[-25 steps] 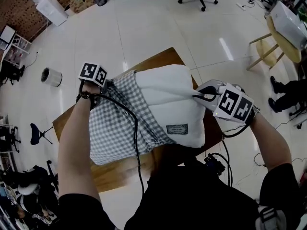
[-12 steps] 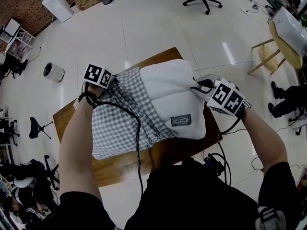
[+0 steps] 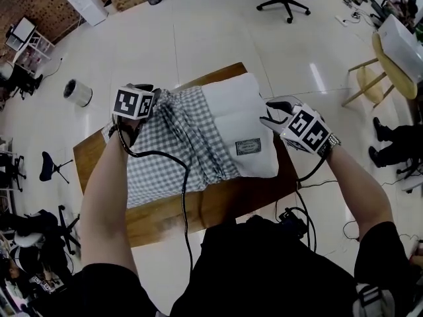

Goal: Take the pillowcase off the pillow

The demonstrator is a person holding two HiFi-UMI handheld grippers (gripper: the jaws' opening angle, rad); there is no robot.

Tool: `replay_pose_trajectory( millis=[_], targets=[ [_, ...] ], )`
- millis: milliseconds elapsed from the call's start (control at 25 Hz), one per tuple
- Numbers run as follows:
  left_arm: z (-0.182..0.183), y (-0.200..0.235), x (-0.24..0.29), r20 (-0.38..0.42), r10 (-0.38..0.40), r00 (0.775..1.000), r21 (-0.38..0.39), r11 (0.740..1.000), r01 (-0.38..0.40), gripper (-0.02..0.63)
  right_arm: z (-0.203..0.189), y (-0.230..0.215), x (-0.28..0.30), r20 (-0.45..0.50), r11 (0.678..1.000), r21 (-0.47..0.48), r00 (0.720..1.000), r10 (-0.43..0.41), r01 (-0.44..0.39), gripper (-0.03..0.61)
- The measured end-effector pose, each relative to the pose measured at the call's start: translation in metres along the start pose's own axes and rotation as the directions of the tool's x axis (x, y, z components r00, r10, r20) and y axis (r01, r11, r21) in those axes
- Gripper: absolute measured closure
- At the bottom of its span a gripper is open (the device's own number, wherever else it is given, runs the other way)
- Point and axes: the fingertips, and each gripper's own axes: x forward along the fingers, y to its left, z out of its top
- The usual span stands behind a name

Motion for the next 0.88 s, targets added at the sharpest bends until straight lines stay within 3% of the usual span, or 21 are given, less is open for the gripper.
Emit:
replay_pose_trajectory(
  millis=[400, 640, 880],
  targets=[
    [-0.005, -0.080, -0.051, 0.139, 0.039, 0.990, -0.060, 0.998, -0.030, 0.503, -0.010, 0.058, -0.017, 0.047, 0.992, -0.102, 0.995, 0.083, -0.078, 0.347],
    [-0.028, -0.150, -0.073, 0.220, 0.051, 0.974, -0.094, 0.995, -0.031, 0.502, -0.033, 0.110, -0.019, 0.042, 0.981, -0.145, 0.990, 0.134, -0.127, 0.299],
    [-0.068, -0.210, -0.075, 0.252, 0.061, 0.966, -0.113, 0.993, -0.033, 0.485, -0.054, 0.147, -0.009, 0.016, 0.966, -0.233, 0.993, 0.118, -0.111, 0.272]
  ],
)
